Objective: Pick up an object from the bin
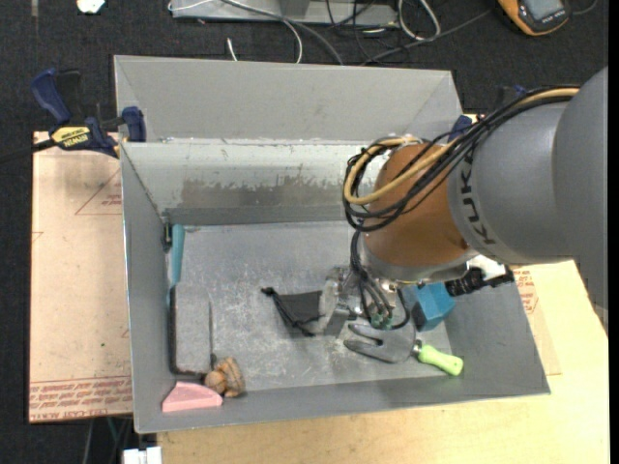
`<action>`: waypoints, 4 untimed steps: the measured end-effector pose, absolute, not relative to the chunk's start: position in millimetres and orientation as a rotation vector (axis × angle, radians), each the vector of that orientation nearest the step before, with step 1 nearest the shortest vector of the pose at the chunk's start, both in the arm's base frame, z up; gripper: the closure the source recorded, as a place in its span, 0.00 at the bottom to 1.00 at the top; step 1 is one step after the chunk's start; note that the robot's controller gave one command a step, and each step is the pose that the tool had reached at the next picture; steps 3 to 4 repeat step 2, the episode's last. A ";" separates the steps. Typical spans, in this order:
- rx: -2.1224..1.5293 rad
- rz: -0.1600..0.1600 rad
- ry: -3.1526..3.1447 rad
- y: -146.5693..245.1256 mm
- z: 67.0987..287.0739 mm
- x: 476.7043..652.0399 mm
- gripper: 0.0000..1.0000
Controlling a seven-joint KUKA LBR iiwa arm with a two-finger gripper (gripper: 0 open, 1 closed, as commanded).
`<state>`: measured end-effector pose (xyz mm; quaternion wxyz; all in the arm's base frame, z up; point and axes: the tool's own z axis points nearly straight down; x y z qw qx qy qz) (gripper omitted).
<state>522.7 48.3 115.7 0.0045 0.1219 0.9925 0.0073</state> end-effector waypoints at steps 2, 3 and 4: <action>0.414 0.022 3.110 52.0 183.0 525.4 1.00; 0.414 0.022 3.110 52.0 183.0 525.4 1.00; 0.414 0.022 3.110 52.0 183.0 525.4 1.00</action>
Offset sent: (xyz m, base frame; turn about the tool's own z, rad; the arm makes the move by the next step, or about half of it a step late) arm 0.0160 0.0086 0.2153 0.0661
